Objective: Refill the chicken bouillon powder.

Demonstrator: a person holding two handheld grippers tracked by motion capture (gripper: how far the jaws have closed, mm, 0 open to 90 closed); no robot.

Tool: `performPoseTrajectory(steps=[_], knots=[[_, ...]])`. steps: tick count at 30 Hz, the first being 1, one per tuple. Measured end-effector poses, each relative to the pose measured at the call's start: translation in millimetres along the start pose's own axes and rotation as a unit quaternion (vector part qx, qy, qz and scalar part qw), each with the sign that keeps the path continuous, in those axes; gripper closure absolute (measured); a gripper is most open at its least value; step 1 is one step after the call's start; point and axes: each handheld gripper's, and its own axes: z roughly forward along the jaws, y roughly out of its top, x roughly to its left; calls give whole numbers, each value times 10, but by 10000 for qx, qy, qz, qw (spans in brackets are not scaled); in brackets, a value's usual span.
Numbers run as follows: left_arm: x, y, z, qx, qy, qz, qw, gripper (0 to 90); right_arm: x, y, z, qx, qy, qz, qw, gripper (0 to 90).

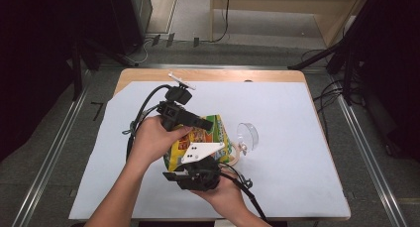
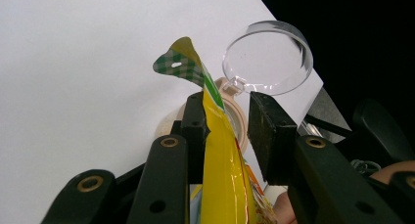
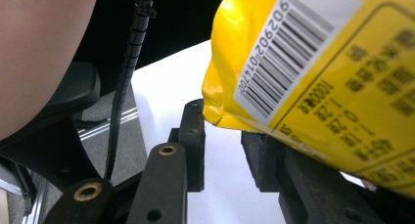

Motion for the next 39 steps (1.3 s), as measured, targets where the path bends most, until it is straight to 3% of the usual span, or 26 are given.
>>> performPoseTrajectory(steps=[39], knots=[[8, 44, -16, -3, -14, -90, 10000, 688, -10, 69, -10, 87, 121, 58, 9999, 729]])
